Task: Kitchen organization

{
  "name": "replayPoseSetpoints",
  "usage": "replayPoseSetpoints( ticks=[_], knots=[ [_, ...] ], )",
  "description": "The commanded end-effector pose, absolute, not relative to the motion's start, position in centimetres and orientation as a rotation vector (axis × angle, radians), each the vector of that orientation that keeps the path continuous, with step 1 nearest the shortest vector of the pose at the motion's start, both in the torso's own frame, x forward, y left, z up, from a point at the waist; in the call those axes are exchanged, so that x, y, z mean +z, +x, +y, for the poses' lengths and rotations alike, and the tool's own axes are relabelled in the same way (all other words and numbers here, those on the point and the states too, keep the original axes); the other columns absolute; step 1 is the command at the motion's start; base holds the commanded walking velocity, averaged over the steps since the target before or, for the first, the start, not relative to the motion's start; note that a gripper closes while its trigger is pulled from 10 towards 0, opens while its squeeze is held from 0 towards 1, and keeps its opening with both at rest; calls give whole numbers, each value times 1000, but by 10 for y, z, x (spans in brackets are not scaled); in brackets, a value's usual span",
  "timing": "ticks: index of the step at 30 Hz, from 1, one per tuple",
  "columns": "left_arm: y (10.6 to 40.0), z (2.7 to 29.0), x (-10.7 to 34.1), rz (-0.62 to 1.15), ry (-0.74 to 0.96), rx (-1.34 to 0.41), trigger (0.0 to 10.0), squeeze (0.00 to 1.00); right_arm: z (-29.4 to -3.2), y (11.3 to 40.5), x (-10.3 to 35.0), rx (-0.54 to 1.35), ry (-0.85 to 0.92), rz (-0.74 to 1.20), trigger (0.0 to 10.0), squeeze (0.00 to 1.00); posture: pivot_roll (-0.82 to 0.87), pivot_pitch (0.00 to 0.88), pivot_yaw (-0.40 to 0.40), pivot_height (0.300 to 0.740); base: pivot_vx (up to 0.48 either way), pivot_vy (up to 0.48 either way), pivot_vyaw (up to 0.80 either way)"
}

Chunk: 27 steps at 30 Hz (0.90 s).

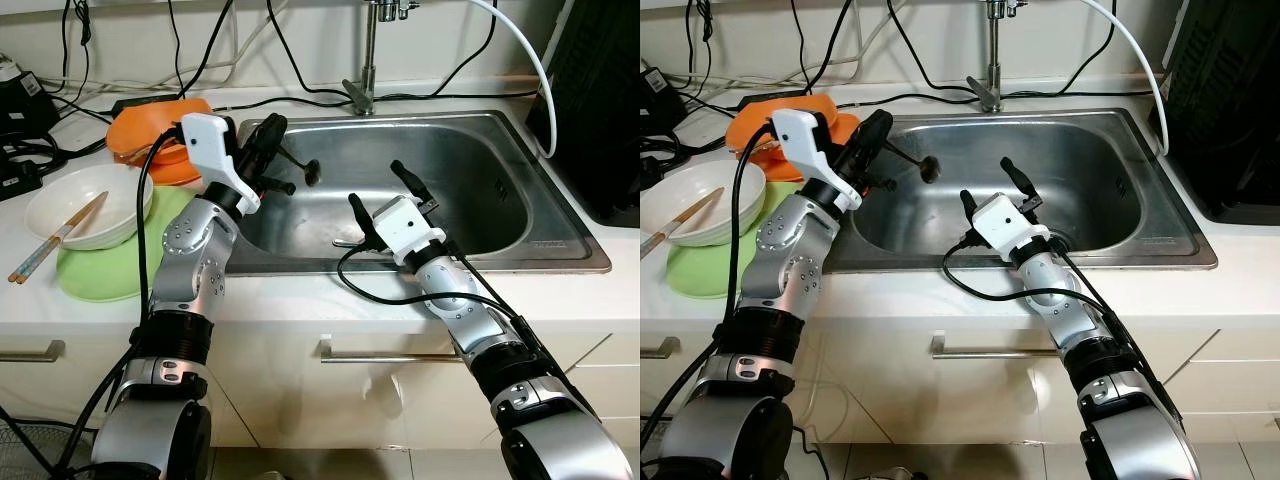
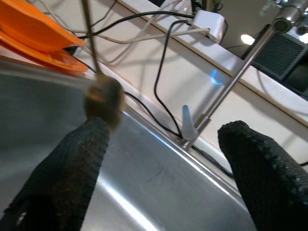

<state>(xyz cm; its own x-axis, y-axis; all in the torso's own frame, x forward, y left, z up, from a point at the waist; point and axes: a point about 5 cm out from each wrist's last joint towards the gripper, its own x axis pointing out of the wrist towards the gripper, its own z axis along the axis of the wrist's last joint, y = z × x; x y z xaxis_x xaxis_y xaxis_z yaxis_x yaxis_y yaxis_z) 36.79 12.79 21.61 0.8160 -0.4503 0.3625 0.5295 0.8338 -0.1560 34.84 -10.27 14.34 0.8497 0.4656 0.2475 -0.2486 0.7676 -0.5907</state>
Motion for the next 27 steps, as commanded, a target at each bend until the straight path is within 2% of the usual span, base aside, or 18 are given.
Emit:
replayPoseSetpoints(
  ticks=[1, 6, 11, 27],
  knots=[
    [368, 122, 222, -327, -251, -575, 10000, 0, -95, 344, 135, 446, -575, -379, 10000, 0, 89, 0, 123, 740, 0, 0, 0],
    [368, 110, 226, -334, -277, -645, 10000, 0, -78, 340, 140, 512, -559, -415, 10000, 0, 91, 0, 124, 740, 0, 0, 0],
    [365, 101, 228, -327, -268, -695, 10000, 0, -71, 340, 143, 528, -540, -427, 10000, 0, 91, 0, 126, 740, 0, 0, 0],
    [355, 85, 223, -258, -231, -831, 10000, 0, -71, 342, 141, 473, -546, -400, 10000, 0, 108, 17, 130, 740, 0, 0, 0]
  ],
)
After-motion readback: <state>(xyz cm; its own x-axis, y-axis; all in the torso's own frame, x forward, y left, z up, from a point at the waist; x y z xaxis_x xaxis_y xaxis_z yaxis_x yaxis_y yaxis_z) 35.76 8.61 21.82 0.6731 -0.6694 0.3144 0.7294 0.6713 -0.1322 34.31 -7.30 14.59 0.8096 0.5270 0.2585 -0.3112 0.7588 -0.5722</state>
